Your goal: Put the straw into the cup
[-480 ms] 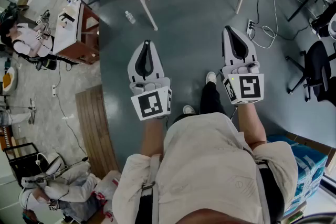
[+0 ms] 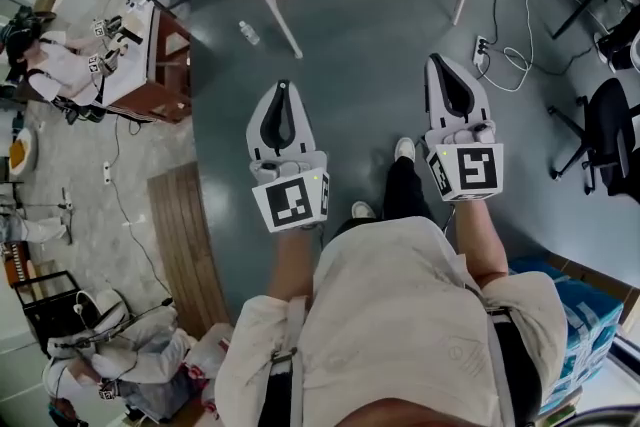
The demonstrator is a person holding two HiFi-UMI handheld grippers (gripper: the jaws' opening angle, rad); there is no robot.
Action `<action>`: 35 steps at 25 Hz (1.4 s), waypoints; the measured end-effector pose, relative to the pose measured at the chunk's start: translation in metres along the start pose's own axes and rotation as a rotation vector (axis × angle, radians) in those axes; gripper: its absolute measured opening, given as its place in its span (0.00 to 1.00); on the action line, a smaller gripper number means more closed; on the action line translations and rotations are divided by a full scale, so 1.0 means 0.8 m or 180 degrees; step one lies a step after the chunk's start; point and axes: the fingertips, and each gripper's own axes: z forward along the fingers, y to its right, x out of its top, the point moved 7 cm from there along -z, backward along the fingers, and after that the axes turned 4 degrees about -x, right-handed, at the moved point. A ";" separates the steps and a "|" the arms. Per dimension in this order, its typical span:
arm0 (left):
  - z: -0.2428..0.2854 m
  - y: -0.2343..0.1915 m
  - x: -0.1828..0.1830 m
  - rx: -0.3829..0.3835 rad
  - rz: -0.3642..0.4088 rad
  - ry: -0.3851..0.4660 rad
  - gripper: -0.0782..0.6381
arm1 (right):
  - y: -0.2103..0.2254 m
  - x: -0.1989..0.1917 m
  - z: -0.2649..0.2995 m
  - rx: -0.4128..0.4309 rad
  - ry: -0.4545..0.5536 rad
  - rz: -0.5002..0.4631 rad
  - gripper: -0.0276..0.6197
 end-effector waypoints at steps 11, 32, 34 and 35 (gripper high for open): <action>0.105 0.005 -0.029 0.0038 -0.0072 -0.0186 0.13 | 0.058 -0.034 0.091 0.0116 -0.0100 0.0184 0.05; 0.430 0.111 -0.029 0.0045 0.0040 -0.0248 0.13 | 0.319 -0.075 0.310 0.0213 0.0012 0.0393 0.05; 0.449 0.117 -0.029 0.0081 0.0083 -0.0260 0.13 | 0.336 -0.080 0.327 0.0209 0.0011 0.0397 0.05; 0.456 0.119 -0.029 0.0098 0.0100 -0.0271 0.13 | 0.343 -0.082 0.335 0.0199 0.0010 0.0403 0.05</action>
